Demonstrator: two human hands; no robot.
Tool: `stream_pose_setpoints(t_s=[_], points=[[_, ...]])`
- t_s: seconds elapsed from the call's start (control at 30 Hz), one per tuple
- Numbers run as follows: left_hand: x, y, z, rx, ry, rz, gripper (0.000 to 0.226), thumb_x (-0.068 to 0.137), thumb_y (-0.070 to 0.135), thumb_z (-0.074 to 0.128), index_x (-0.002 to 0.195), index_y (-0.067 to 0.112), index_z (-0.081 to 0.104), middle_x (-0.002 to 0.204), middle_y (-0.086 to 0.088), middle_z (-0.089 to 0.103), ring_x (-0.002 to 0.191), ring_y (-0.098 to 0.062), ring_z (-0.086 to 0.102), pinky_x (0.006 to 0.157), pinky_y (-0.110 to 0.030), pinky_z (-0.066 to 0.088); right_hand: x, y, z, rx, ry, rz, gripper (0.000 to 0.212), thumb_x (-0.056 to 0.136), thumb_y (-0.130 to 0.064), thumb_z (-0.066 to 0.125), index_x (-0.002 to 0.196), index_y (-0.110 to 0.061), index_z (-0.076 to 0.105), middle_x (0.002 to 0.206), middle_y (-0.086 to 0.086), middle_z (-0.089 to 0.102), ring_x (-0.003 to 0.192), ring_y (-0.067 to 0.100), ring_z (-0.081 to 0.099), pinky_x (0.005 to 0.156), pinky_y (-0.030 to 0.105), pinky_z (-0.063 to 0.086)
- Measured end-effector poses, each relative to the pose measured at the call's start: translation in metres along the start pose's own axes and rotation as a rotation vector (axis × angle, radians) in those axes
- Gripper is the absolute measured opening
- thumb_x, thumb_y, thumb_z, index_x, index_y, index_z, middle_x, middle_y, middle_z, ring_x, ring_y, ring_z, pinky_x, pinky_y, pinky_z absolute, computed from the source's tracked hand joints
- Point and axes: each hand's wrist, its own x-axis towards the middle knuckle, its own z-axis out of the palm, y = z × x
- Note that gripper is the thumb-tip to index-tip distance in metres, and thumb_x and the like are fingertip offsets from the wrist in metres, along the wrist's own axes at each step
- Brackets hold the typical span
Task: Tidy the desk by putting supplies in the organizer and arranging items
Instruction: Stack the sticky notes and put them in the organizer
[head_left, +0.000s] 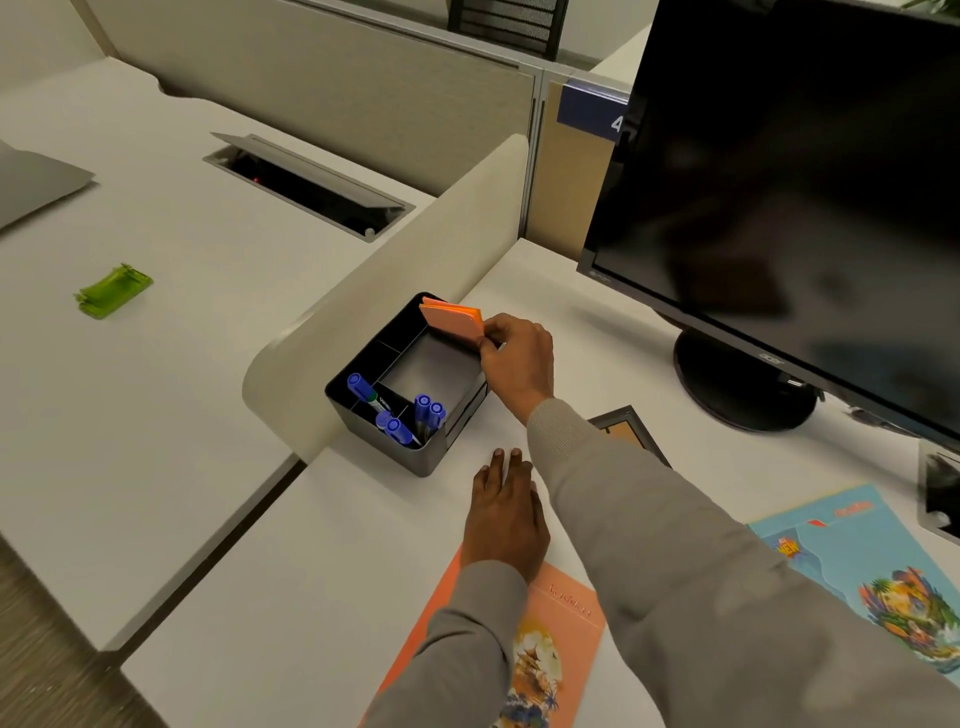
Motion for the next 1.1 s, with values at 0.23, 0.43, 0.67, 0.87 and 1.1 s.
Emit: stream_pose_setpoints(t_s=[0.23, 0.43, 0.67, 0.87, 1.1], points=[[-0.004, 0.004, -0.005, -0.065, 0.066, -0.002, 0.050, 0.104, 0.028, 0.034, 0.152, 0.012, 0.034, 0.160, -0.006, 0.031, 0.151, -0.023, 0.018, 0.118, -0.034, -0.003, 0.012, 0.000, -0.007, 0.017, -0.066, -0.009, 0.019, 0.089, -0.017, 0.070, 0.107, -0.015, 0.074, 0.101, 0.005, 0.073, 0.097, 0.022, 0.064, 0.085, 0.036, 0.057], [-0.005, 0.005, -0.009, -0.090, 0.065, -0.024, 0.050, 0.106, 0.031, 0.024, 0.154, 0.017, 0.029, 0.164, -0.001, 0.021, 0.153, -0.018, 0.008, 0.117, -0.028, -0.008, 0.003, 0.007, -0.011, 0.149, -0.020, -0.036, 0.025, 0.090, -0.015, 0.068, 0.115, -0.016, 0.070, 0.113, 0.003, 0.070, 0.106, 0.021, 0.062, 0.088, 0.030, 0.056], [-0.006, 0.007, -0.009, -0.116, 0.066, -0.026, 0.046, 0.105, 0.028, 0.029, 0.148, 0.015, 0.041, 0.160, -0.002, 0.031, 0.152, -0.019, 0.017, 0.120, -0.029, 0.001, -0.026, 0.019, -0.038, 0.213, 0.152, -0.089, 0.025, 0.090, -0.017, 0.071, 0.114, -0.015, 0.069, 0.114, -0.005, 0.069, 0.074, 0.008, 0.061, 0.075, 0.013, 0.050], [-0.007, 0.011, -0.014, -0.078, 0.056, -0.032, 0.046, 0.106, 0.031, 0.029, 0.147, 0.016, 0.042, 0.159, -0.003, 0.033, 0.151, -0.021, 0.019, 0.121, -0.032, 0.007, -0.064, 0.051, -0.070, 0.218, 0.177, -0.062, 0.014, 0.089, -0.020, 0.071, 0.103, -0.020, 0.070, 0.112, -0.009, 0.068, 0.084, 0.008, 0.064, 0.074, 0.016, 0.054], [-0.012, 0.015, -0.017, -0.096, 0.049, -0.038, 0.045, 0.105, 0.032, 0.037, 0.145, 0.014, 0.046, 0.158, -0.004, 0.036, 0.149, -0.023, 0.022, 0.122, -0.036, 0.015, -0.109, 0.096, -0.117, 0.210, 0.252, 0.003, 0.014, 0.088, -0.016, 0.072, 0.102, -0.019, 0.072, 0.102, -0.009, 0.071, 0.085, 0.004, 0.065, 0.073, 0.013, 0.053]])
